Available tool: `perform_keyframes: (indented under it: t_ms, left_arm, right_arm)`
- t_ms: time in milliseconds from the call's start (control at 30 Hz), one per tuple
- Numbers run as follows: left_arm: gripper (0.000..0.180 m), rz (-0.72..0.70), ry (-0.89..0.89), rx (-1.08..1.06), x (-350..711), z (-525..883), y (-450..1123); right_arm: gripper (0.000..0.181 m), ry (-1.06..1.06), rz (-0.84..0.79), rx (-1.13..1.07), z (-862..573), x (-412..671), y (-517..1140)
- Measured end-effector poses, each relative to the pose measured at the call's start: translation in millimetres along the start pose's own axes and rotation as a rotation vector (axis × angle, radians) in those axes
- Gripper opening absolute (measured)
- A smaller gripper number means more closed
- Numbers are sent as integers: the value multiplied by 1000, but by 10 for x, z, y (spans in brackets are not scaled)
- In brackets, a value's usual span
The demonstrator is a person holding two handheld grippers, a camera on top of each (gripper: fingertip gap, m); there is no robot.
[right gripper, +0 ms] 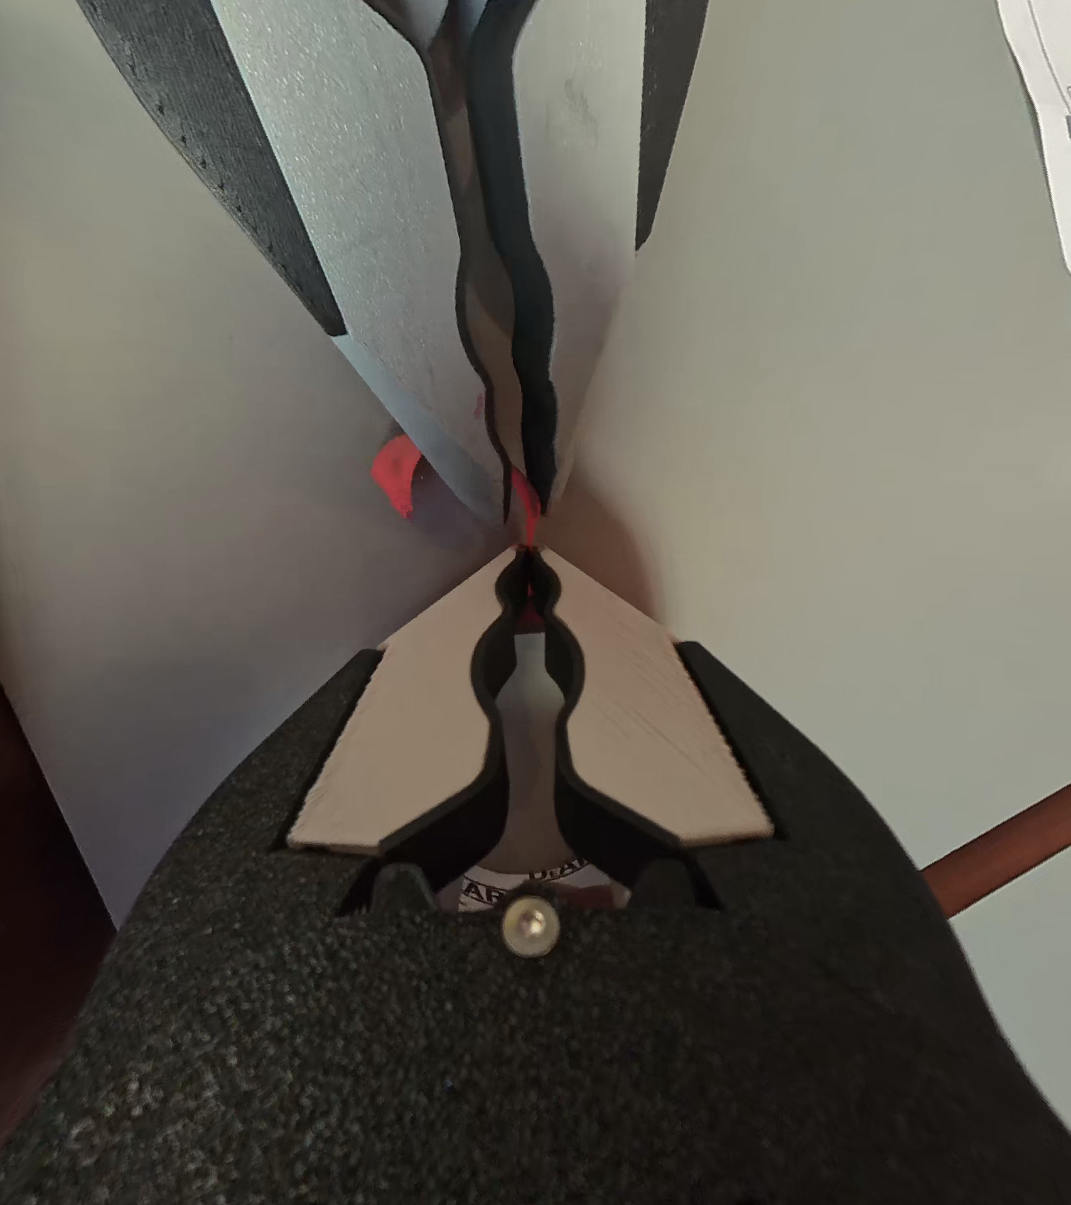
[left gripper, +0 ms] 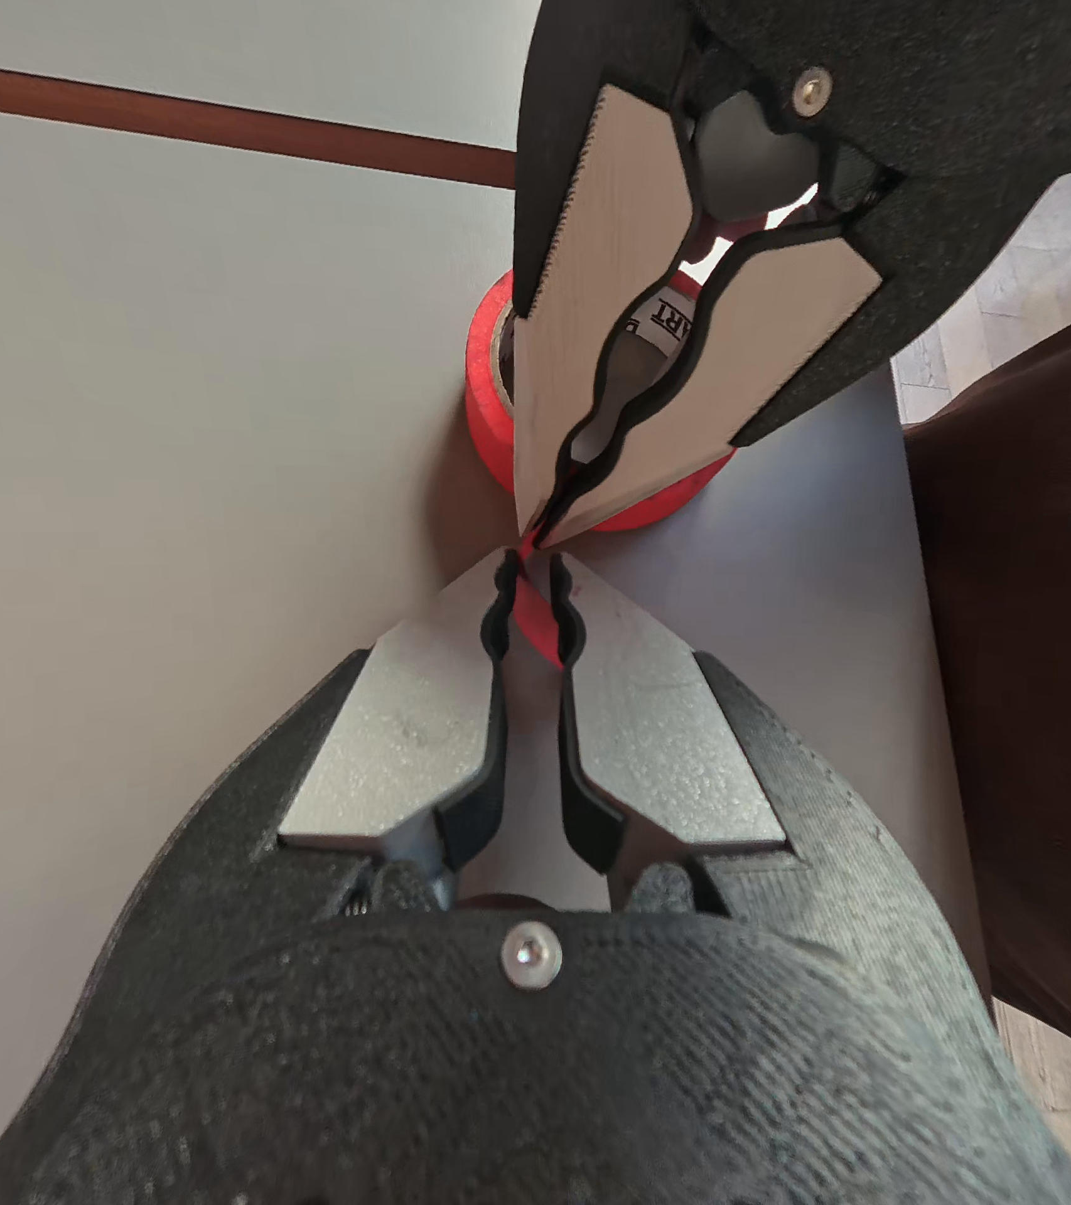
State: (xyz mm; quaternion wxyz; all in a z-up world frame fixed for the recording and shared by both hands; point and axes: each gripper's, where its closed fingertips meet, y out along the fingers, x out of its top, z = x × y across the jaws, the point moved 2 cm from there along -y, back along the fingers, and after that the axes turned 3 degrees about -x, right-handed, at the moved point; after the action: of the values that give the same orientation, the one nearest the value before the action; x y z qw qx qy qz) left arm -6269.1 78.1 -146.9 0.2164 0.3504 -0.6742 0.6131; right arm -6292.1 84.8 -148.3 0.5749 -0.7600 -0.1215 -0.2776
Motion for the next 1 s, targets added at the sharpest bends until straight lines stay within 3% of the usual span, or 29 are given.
perform_keyframes:
  t_ms: [233, 333, 533, 700, 867, 1000]
  left_arm:
    - [13, -8, 0, -12, 44, 6, 31]
    - [0, -16, -16, 4, 37, 51, 39]
    - [0, -125, -348, -118, 55, 123, 20]
    - [0, -204, -529, -233, 57, 158, 63]
    - [0, -217, -565, -251, 83, 178, 75]
    - [0, -219, -525, -155, 66, 206, 70]
  right_arm:
    - [0, 14, -15, 4, 3, -2, -2]
    - [0, 15, -32, 11, 8, -8, -15]
    - [0, -23, -119, -81, -84, 21, 2]
    - [0, -234, -181, -288, -72, 31, -33]
    - [0, -435, -164, -456, -58, 28, -64]
    - [0, -414, -115, -467, -78, 21, -47]
